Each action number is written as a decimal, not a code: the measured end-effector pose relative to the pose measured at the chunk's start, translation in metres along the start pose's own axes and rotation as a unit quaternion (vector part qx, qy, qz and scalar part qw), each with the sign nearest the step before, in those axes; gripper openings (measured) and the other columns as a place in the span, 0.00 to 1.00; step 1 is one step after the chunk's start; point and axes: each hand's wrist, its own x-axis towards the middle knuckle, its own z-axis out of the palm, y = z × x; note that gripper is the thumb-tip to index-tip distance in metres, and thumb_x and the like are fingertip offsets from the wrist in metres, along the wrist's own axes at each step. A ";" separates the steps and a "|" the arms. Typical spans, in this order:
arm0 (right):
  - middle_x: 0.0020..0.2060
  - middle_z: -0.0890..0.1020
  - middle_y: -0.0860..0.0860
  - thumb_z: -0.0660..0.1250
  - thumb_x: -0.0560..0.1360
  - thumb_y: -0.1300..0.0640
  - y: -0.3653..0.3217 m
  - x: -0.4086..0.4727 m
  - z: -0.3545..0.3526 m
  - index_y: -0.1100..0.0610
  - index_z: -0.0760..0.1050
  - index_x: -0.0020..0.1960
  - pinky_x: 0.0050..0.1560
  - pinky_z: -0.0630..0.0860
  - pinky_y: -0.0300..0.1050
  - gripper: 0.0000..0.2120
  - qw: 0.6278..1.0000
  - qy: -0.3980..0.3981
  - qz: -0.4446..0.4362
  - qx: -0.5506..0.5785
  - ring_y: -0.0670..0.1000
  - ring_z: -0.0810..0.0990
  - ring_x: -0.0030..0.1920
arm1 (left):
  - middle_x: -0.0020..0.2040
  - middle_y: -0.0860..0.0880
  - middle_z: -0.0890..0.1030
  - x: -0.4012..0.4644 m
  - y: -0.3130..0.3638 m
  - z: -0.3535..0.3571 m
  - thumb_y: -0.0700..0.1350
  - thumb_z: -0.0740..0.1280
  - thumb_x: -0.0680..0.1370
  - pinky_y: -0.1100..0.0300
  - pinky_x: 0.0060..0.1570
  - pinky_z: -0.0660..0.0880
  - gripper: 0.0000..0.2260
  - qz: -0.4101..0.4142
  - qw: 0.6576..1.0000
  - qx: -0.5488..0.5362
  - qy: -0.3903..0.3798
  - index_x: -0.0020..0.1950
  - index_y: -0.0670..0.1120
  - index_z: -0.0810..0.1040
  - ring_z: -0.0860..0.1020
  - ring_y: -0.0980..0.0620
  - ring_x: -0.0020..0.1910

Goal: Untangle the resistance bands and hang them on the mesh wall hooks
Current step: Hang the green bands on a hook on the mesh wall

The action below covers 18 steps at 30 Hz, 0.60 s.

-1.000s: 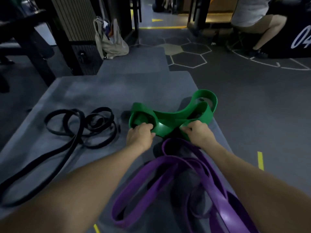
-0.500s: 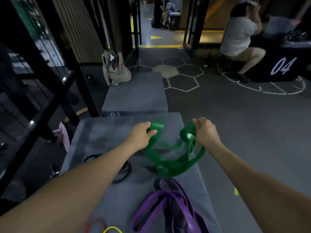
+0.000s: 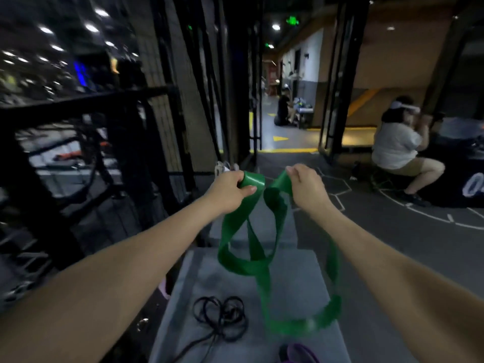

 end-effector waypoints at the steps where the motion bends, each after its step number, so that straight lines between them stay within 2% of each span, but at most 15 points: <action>1: 0.31 0.67 0.50 0.49 0.83 0.54 -0.016 0.005 -0.006 0.58 0.63 0.37 0.36 0.59 0.45 0.17 1.000 0.002 -0.019 0.019 0.51 0.67 0.33 | 0.57 0.42 0.79 -0.009 0.009 -0.017 0.47 0.65 0.78 0.57 0.46 0.74 0.12 -0.005 1.000 0.001 0.016 0.56 0.40 0.77 0.79 0.47 0.48; 3: 0.32 0.67 0.53 0.49 0.83 0.55 -0.047 0.009 -0.016 0.61 0.65 0.39 0.36 0.57 0.45 0.17 0.997 -0.004 -0.057 0.061 0.56 0.69 0.37 | 0.48 0.41 0.81 -0.029 0.026 -0.047 0.47 0.64 0.79 0.54 0.40 0.75 0.12 -0.032 0.998 0.011 0.062 0.55 0.38 0.77 0.79 0.45 0.42; 5: 0.32 0.68 0.57 0.50 0.83 0.56 -0.077 0.007 -0.021 0.62 0.68 0.39 0.35 0.58 0.48 0.17 0.989 -0.019 -0.083 0.117 0.57 0.71 0.37 | 0.42 0.41 0.79 -0.053 0.040 -0.075 0.46 0.65 0.78 0.51 0.40 0.75 0.13 -0.054 0.992 0.012 0.117 0.51 0.35 0.76 0.78 0.45 0.39; 7: 0.30 0.65 0.53 0.52 0.82 0.54 -0.106 -0.002 -0.019 0.58 0.62 0.34 0.34 0.59 0.46 0.19 0.976 -0.053 -0.102 0.183 0.51 0.66 0.31 | 0.37 0.44 0.78 -0.081 0.054 -0.096 0.45 0.66 0.78 0.58 0.37 0.76 0.11 -0.068 0.983 0.002 0.172 0.43 0.37 0.75 0.77 0.49 0.35; 9: 0.30 0.66 0.52 0.52 0.82 0.53 -0.136 -0.015 -0.013 0.57 0.63 0.35 0.36 0.63 0.46 0.18 0.958 -0.097 -0.119 0.242 0.50 0.67 0.32 | 0.31 0.50 0.74 -0.114 0.066 -0.112 0.45 0.65 0.78 0.70 0.25 0.69 0.12 -0.099 0.971 0.017 0.215 0.36 0.44 0.72 0.73 0.57 0.28; 10: 0.31 0.68 0.53 0.53 0.82 0.52 -0.152 -0.023 -0.009 0.58 0.66 0.37 0.37 0.64 0.46 0.17 0.944 -0.120 -0.126 0.281 0.52 0.68 0.33 | 0.31 0.51 0.71 -0.131 0.070 -0.119 0.47 0.65 0.79 0.71 0.23 0.65 0.13 -0.110 0.964 0.029 0.239 0.35 0.44 0.71 0.70 0.57 0.27; 13: 0.34 0.69 0.57 0.53 0.82 0.53 -0.199 -0.051 -0.002 0.60 0.69 0.42 0.37 0.64 0.46 0.15 0.909 -0.182 -0.146 0.345 0.54 0.69 0.35 | 0.36 0.46 0.74 -0.188 0.077 -0.146 0.50 0.65 0.78 0.62 0.34 0.66 0.14 -0.142 0.940 0.032 0.308 0.41 0.39 0.76 0.73 0.51 0.35; 15: 0.32 0.69 0.55 0.53 0.82 0.53 -0.232 -0.075 0.001 0.58 0.68 0.39 0.35 0.64 0.44 0.16 0.887 -0.227 -0.174 0.361 0.52 0.68 0.33 | 0.36 0.45 0.74 -0.235 0.086 -0.167 0.52 0.67 0.76 0.60 0.36 0.65 0.15 -0.167 0.917 0.048 0.359 0.39 0.40 0.75 0.73 0.51 0.36; 17: 0.33 0.71 0.55 0.54 0.82 0.54 -0.265 -0.098 0.004 0.60 0.72 0.39 0.38 0.66 0.45 0.17 0.858 -0.267 -0.190 0.395 0.53 0.69 0.35 | 0.36 0.45 0.73 -0.281 0.094 -0.188 0.61 0.70 0.69 0.58 0.39 0.65 0.21 -0.181 0.894 0.041 0.408 0.39 0.42 0.73 0.72 0.51 0.37; 18: 0.35 0.72 0.57 0.54 0.82 0.55 -0.282 -0.111 0.005 0.64 0.74 0.43 0.39 0.67 0.47 0.17 0.842 -0.285 -0.191 0.416 0.53 0.71 0.37 | 0.38 0.45 0.74 -0.304 0.099 -0.199 0.64 0.71 0.64 0.57 0.41 0.67 0.26 -0.184 0.878 0.031 0.441 0.41 0.41 0.76 0.73 0.51 0.39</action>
